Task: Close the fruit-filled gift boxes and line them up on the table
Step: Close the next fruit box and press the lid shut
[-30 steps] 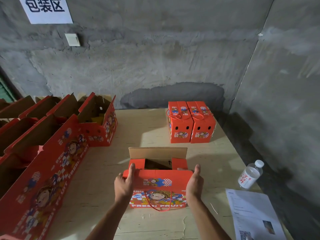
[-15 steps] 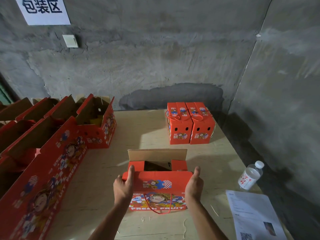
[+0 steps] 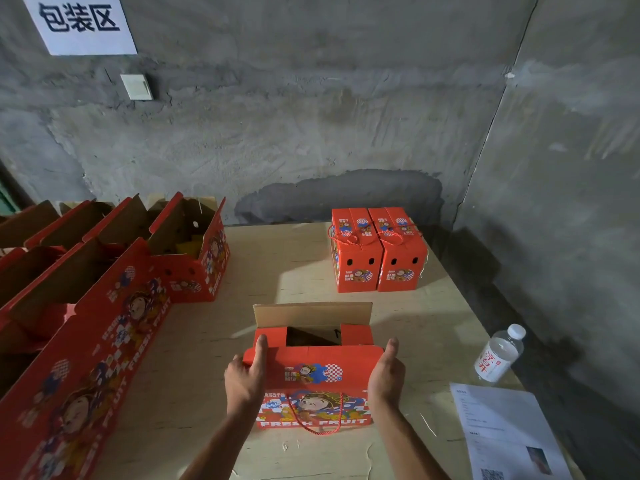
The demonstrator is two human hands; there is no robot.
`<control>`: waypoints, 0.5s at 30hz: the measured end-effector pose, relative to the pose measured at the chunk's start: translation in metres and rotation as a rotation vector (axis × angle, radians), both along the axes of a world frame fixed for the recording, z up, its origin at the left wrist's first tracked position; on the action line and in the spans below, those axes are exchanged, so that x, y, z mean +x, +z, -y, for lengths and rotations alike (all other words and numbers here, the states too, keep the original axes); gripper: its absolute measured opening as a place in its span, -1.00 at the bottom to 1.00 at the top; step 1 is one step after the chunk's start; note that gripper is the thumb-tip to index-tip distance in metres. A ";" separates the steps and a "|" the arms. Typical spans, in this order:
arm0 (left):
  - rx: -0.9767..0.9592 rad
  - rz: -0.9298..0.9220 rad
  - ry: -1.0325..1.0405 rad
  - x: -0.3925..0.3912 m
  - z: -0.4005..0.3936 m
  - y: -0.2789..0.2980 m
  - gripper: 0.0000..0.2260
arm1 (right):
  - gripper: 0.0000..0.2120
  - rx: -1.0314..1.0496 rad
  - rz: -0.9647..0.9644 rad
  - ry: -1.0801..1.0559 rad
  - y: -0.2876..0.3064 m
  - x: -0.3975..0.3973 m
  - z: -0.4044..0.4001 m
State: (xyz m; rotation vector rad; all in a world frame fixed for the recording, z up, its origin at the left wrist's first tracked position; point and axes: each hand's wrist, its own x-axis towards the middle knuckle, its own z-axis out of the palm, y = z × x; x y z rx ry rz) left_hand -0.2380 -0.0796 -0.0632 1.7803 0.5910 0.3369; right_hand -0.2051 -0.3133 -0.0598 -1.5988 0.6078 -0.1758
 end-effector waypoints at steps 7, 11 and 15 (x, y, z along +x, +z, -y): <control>0.042 0.039 0.002 0.001 0.001 0.003 -0.33 | -0.37 -0.037 0.007 0.007 0.000 -0.001 -0.001; 0.053 0.027 0.019 0.002 0.001 0.005 -0.36 | -0.36 -0.096 0.068 0.086 -0.003 -0.005 -0.002; -0.007 -0.004 -0.012 0.002 0.003 0.008 -0.44 | -0.40 -0.142 0.129 0.079 0.004 -0.008 -0.004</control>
